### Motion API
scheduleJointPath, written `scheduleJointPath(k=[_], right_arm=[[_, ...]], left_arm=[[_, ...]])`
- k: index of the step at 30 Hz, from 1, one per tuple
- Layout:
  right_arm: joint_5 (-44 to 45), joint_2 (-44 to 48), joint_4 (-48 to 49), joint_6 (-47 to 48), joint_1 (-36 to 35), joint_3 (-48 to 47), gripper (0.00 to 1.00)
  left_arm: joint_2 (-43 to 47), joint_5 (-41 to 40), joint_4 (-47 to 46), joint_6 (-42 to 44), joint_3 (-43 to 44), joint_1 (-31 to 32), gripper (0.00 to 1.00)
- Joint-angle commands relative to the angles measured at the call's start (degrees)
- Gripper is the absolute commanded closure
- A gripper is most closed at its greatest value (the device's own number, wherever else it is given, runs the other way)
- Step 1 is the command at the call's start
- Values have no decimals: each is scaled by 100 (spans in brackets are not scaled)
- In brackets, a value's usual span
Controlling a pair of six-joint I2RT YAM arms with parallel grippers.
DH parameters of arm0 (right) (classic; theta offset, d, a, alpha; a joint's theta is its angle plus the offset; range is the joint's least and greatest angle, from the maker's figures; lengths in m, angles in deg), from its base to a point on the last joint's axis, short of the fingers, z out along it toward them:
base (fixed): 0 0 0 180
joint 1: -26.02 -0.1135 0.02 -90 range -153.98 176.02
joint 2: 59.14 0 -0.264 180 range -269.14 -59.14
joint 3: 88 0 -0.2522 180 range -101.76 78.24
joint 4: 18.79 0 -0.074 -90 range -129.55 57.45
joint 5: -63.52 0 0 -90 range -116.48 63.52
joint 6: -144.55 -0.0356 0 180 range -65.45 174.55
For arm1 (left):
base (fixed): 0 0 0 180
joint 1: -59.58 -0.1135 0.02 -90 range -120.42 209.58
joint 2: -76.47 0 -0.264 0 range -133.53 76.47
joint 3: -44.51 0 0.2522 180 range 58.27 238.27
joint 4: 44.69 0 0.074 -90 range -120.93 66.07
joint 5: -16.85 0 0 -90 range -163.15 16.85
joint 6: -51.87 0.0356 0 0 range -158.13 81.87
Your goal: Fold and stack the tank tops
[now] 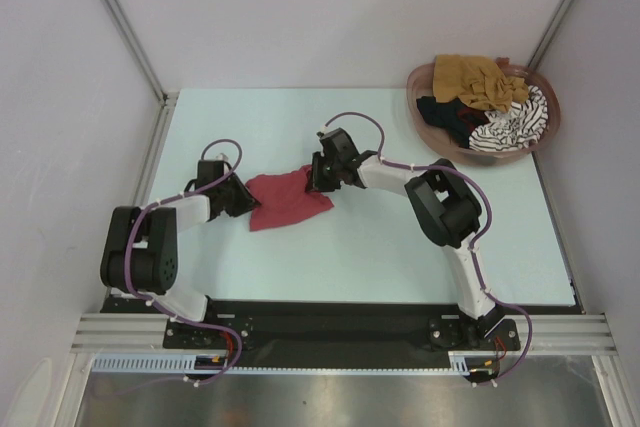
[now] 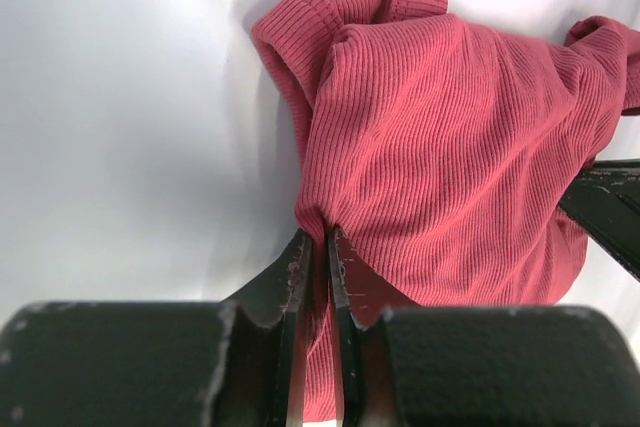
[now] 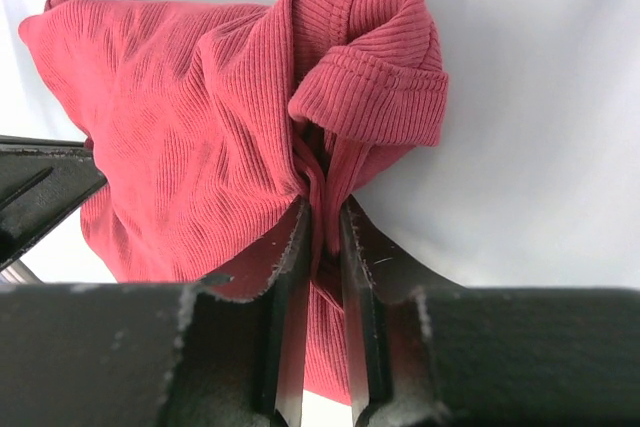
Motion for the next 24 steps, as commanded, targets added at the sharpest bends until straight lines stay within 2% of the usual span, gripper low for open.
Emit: scheduleJointPath(k=[1,6,10,15,19,24], right_arm=[[-5,13,-65,-17,15,-104,80],[-23,513,119,53,235,651,85],[12,1242,225,202,560,1627,87],[-49,2383,146,554,1245,2935,96],[-137,3193,14,660,1851,3752,100],[2,4125,-441,774,2956,4502,100]], left_arm=[[-196,-290,205,231,221,0,86],[-249,-299,126,134,221,325,86],[-257,-405,144,-50,265,1044,85],[-679,-509,-85,-577,599,2064,86],[-1153,-694,-155,-1016,1178,3319,86],[-2207,-826,-67,-1491,2557,4341,89]])
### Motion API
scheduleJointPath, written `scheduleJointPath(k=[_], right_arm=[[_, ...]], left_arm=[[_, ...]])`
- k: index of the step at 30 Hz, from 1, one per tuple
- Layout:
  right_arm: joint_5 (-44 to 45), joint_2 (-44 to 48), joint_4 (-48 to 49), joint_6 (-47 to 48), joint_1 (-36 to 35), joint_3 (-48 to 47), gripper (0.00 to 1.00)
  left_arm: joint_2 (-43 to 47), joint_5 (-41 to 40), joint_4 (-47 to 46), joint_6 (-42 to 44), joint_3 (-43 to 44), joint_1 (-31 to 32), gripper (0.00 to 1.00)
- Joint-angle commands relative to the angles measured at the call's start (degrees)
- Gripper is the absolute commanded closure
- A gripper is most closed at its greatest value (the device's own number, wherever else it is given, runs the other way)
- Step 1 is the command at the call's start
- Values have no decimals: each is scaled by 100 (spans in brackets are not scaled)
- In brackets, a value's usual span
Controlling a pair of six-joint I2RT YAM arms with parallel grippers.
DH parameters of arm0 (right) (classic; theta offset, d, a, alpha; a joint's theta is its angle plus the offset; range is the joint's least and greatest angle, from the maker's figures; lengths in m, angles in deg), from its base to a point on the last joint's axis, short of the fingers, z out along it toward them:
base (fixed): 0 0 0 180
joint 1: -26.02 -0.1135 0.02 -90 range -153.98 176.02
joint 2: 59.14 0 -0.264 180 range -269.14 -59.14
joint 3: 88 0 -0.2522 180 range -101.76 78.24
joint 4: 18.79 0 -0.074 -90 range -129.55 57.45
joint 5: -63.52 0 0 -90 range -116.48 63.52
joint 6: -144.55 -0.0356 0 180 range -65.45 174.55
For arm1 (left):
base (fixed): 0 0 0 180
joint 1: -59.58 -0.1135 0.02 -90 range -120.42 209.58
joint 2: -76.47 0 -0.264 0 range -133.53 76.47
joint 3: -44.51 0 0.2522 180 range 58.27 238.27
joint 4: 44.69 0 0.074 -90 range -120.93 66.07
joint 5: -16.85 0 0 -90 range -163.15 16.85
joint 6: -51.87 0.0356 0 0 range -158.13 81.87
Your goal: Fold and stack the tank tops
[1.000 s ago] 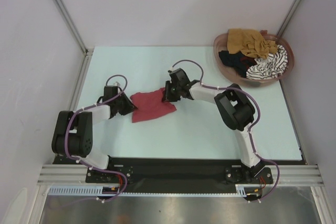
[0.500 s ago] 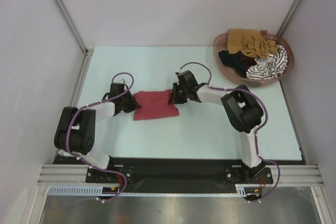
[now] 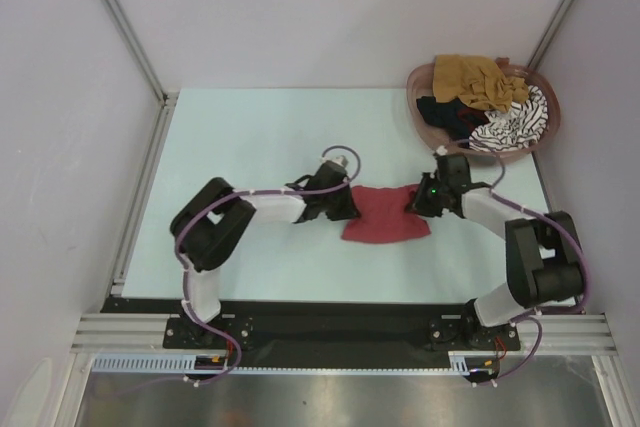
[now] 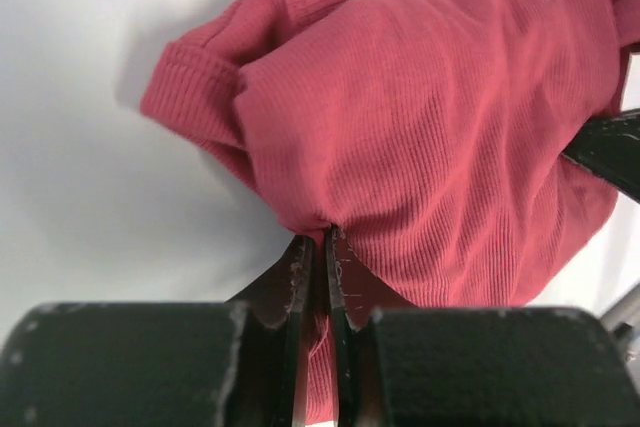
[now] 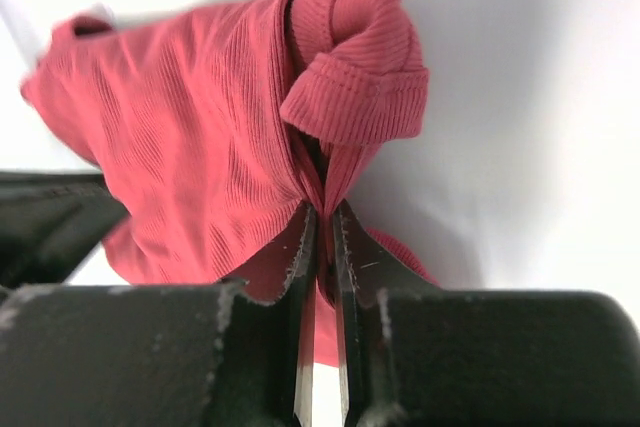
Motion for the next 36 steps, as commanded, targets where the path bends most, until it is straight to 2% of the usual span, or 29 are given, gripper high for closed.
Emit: scheduleJointPath(k=[1,3,4,8,11,12,14,18,20,23,25,26,27,33,36], right_arm=[[154,790,-453,293,716,328,100],[207,1029,-681,416,1138,486,100],[207,1161,-770,530,1593,495,100],[119,1328,-1060,768,2589,469,100],[171,1321,-947,742,3011,486,100],[563,1285,-955,751,3073,417,100],[795,1171,-938,803,3397,355,100],[628,943,-359,882,3942,416,100],[752,863,-209,961,4040,355,100],[971,758,72,1040,4129,223,100],[1059,575,169,1067,4137,118,100],[1086,477,231,1076,4137,4,100],[1095,372,240,1102,4146,-93,100],[1050,-437,257,927,4260,-550,100],[1138,-543,153,760,4287,-612,93]], left_arm=[[-661,-50,94,-556,812,733,90],[-995,-138,-98,-820,1261,927,89],[-1092,-269,-99,-890,1436,1093,90],[-1802,-533,50,-1110,2682,1525,89],[-2347,-613,138,-1224,3499,1780,88],[-2506,-595,156,-1259,3721,1815,87],[-3049,-360,208,-1295,4483,1895,87],[-3816,-165,209,-1444,5426,2018,83],[-4141,-165,593,-1506,5978,2167,80],[-4072,-919,463,-1444,6025,2334,76],[-4212,-807,568,-1479,6192,2273,77],[-4256,-719,551,-1523,6245,2238,82],[-4283,-692,516,-1576,6237,2203,82],[-4459,-429,666,-1647,6562,2080,77],[-4433,-384,569,-1568,6518,2062,71]])
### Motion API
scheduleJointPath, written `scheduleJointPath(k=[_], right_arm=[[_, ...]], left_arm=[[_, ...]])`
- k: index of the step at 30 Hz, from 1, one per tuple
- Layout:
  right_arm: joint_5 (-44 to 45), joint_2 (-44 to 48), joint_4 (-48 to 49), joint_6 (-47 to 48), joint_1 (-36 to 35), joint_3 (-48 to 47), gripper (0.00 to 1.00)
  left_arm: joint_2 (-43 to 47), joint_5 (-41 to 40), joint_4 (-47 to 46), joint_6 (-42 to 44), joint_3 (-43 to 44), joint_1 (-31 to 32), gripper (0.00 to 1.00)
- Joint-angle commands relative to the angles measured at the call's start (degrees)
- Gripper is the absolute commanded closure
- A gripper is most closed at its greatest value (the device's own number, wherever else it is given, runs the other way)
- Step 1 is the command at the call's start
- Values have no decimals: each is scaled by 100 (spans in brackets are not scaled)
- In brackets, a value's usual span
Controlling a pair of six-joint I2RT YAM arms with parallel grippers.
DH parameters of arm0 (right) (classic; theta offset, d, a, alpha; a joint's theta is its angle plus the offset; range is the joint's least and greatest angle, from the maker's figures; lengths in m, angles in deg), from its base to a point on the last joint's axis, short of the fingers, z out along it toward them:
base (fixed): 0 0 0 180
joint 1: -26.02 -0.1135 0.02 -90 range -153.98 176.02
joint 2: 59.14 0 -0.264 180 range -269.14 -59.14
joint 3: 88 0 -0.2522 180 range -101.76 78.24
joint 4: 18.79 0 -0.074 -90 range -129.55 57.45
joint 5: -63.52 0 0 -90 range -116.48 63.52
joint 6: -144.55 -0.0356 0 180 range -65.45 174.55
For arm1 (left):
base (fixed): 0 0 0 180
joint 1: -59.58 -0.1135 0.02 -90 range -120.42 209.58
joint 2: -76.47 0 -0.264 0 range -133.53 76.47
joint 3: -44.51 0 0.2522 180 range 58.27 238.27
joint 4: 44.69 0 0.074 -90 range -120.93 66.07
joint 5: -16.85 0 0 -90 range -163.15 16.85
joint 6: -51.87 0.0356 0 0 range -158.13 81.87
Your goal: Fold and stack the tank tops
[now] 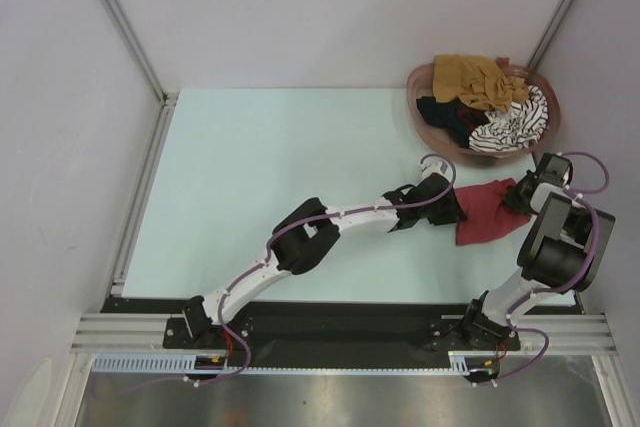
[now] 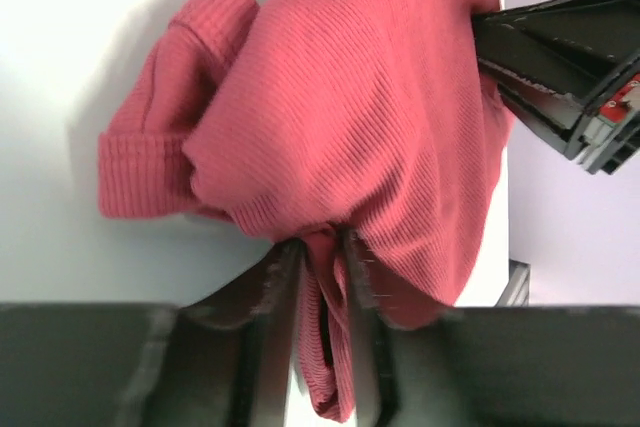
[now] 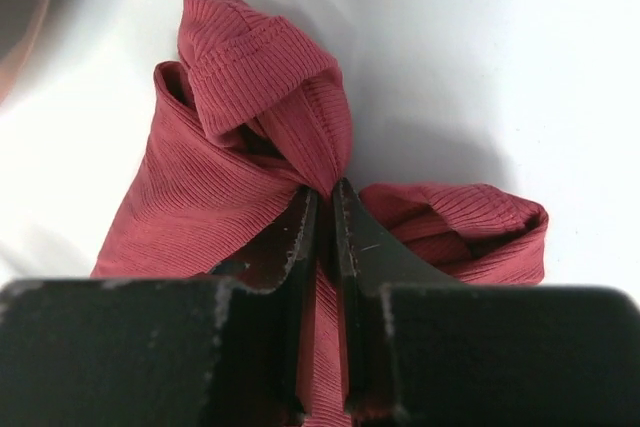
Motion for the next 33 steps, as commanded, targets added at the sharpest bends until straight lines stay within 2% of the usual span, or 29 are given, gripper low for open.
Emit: scheduleJointPath(k=[1,2,3,4,5,6,7,9,10,11,12,16,18,21,22,24,25,26,28,33], right_arm=[[231,-108,82,-248,44,-206,86],[293,-82,30,-292,53,-188,82],[354,14,29,-353,71,-162,77],[381,67,21,-389,88,-101,63],[381,129,-40,-441,106,-83,55],[573,234,-67,-477,141,-74,50],[522,269,-76,-460,158,-74,50],[443,383,-129,-451,202,-91,50],[443,436,-138,-468,211,-126,49],[443,489,-146,-477,220,-135,49],[460,533,-173,-486,220,-161,49],[636,998,-383,-486,220,-346,40],[637,1235,-533,-442,211,-408,40],[444,1710,-726,-389,185,-338,48],[182,1850,-796,-389,133,-285,59],[-268,2132,-902,-319,27,-154,69],[-339,2220,-981,-310,-25,12,83],[-583,2299,-955,-293,-104,162,91],[-944,2510,-781,-275,-140,626,100],[-1947,2652,-253,-485,-193,1288,100]], left_arm=[[-68,112,69,58,171,-60,68],[-68,277,-71,85,145,-78,51],[-76,331,-107,85,205,-78,42],[-103,340,40,42,293,-104,21],[-103,349,85,24,381,-104,15],[-85,349,120,6,364,-122,13],[45,306,190,-20,312,-122,13],[326,79,-123,-3,-319,-140,14],[737,-45,-352,-11,-661,-148,14],[950,-142,-537,-20,-1360,-166,14],[1152,-178,-826,-20,-1646,-227,14],[1741,-319,-513,129,-2079,-455,14],[1996,-432,-547,138,-2517,-570,14],[2794,-556,-775,278,-3326,-710,14],[2945,-608,-741,444,-3466,-754,14],[3262,-670,-566,621,-3879,-894,14],[3611,-653,-574,769,-4046,-930,14],[3798,-592,-608,823,-4448,-974,14],[4351,-556,-723,972,-4863,-1045,14],[5231,-504,-767,1219,-5910,-1054,14]])
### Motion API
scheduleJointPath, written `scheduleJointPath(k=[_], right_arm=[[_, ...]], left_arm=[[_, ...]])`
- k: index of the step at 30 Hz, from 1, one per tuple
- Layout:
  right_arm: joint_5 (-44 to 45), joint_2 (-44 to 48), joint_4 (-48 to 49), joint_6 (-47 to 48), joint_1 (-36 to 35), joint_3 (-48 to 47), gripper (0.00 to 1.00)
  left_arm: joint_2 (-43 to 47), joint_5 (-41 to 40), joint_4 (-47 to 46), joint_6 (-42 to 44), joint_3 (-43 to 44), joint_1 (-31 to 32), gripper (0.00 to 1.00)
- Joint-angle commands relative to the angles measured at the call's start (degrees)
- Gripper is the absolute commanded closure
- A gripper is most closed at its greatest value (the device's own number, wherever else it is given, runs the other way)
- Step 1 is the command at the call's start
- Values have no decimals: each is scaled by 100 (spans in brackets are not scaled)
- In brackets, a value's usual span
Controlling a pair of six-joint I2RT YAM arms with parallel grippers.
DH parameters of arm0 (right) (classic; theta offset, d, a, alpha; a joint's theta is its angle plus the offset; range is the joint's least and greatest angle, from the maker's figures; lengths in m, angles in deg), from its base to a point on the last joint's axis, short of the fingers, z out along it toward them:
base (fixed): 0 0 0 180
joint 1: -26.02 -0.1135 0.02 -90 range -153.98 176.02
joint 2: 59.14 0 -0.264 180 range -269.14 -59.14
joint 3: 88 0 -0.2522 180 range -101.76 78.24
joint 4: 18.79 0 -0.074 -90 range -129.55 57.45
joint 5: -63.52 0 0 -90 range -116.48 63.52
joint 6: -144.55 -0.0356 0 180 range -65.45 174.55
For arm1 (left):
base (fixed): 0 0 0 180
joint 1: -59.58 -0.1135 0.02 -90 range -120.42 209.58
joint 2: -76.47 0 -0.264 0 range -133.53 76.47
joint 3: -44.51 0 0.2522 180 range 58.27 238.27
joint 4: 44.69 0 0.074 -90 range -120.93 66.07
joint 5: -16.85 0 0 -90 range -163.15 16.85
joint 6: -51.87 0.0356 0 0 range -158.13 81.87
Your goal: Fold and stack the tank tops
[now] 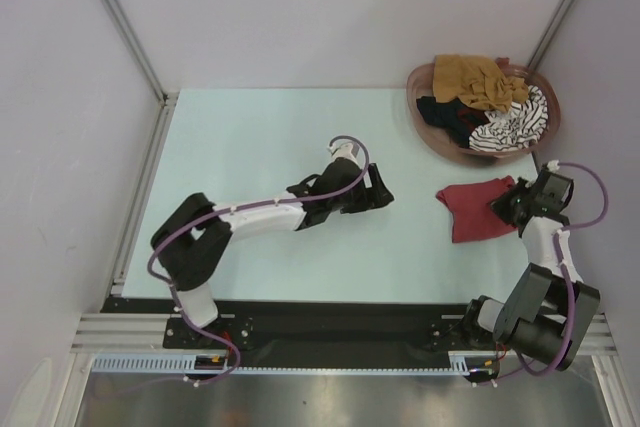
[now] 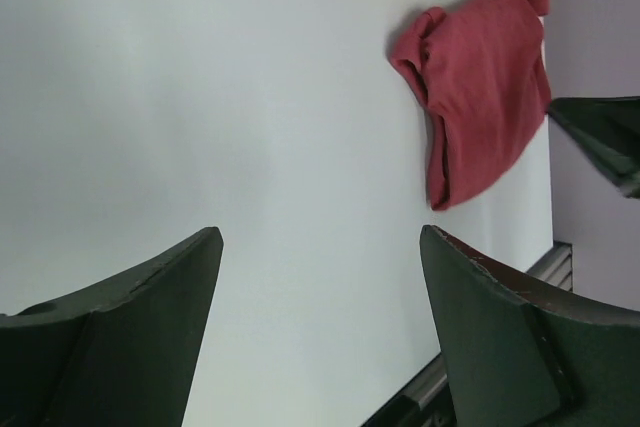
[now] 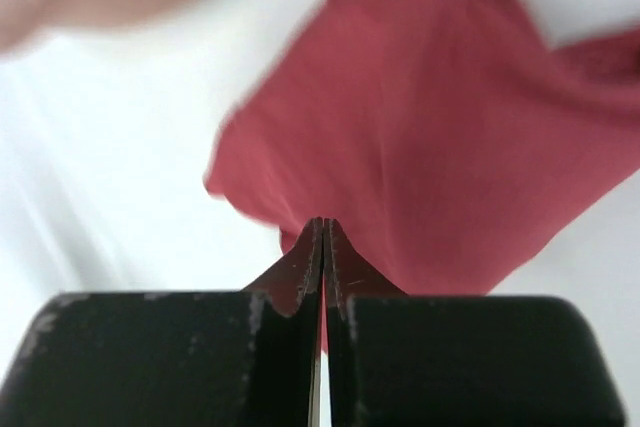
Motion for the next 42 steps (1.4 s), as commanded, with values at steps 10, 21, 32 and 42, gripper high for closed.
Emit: scheduleJointPath(k=[10,21,32,42], right_arm=[[-449,-673,1143,-380,-246,738,100],[454,-500,655,-232,-771,344,96],[1720,163,-683,130,-1389,-1739,67],[2153,-2139,106,-1246,-1117,-3805,31]], left_arm=[[1299,-55,19,744,-917,44,15],[2308,-730,650,1324,-1383,-18,13],[3637,-1356,976,1878,-2183,-97,0],[3989,-1856,1091,2370,-2420,-185,0]])
